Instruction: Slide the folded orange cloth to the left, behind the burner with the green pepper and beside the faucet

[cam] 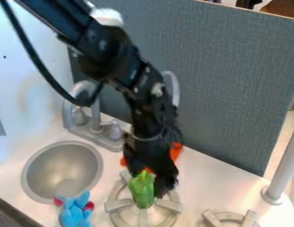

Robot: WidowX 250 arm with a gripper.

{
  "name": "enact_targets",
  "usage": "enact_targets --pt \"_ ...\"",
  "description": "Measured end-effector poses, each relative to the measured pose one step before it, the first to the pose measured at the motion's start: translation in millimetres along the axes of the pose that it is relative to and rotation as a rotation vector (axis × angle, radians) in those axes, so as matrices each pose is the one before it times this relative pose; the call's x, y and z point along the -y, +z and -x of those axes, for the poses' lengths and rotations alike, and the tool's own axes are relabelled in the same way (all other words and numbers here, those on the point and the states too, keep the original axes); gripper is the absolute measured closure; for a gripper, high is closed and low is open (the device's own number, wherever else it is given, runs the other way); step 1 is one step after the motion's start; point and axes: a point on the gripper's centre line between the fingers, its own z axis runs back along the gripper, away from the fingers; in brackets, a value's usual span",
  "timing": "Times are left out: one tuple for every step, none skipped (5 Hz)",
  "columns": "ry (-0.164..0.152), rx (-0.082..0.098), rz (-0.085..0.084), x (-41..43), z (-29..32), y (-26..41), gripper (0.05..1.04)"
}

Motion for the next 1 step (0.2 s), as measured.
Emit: enact_targets --pt "0.0544 -0.1218 -0.0087 0.17 -4.19 -30.81 0.082"
